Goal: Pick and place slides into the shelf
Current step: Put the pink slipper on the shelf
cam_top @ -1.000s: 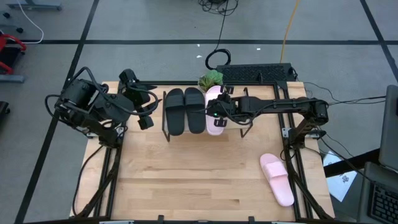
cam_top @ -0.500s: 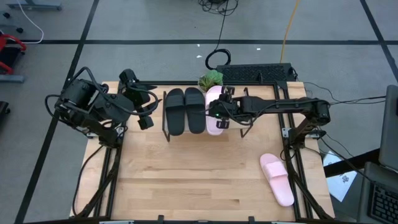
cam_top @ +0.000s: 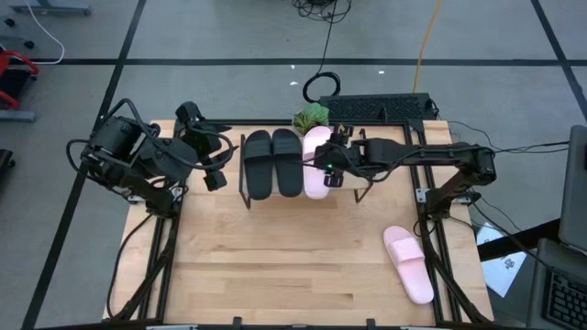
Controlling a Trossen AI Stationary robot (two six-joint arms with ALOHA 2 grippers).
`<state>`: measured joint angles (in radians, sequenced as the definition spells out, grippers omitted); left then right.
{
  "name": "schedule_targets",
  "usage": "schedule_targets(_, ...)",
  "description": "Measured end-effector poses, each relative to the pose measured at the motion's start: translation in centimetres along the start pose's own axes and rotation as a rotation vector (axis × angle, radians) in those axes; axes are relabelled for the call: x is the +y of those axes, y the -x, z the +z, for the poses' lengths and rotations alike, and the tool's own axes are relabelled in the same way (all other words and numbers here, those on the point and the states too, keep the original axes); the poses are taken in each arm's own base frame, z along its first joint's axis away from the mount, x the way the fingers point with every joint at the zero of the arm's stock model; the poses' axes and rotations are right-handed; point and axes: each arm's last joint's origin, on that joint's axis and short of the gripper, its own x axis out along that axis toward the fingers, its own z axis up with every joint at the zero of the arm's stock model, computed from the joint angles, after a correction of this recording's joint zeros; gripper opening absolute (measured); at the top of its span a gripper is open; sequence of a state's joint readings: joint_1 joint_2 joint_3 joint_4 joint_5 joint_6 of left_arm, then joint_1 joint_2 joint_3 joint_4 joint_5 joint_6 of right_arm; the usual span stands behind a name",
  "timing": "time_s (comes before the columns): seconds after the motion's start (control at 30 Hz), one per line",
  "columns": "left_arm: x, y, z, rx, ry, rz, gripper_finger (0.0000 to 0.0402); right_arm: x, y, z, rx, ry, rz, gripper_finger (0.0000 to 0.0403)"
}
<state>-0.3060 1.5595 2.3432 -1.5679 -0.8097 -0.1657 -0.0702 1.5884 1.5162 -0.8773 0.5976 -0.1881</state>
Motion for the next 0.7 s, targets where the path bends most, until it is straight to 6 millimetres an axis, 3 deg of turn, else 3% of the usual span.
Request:
schedule_targets(0.13,0.0,0.0,0.0,-0.001,0.003,0.003,0.0205,0.1,1.7,-0.1,-0.042,-0.011,0.010,0.0247)
schedule_targets(0.33,0.0,0.0,0.0,-0.001,0.005,0.005,0.0205,0.8,6.3,-1.1,-0.142,-0.039,0.080,0.0247)
schedule_targets(0.5,0.3,-0.2,0.0,0.005,0.036,0.016,0.0205,1.9,10.7,-3.6,-0.148,-0.070,0.325,0.0247)
schedule_targets(0.7,0.7,-0.6,0.0,0.015,0.052,0.036,0.0205,4.0,14.1,-7.5,0.074,0.011,0.540,0.0247)
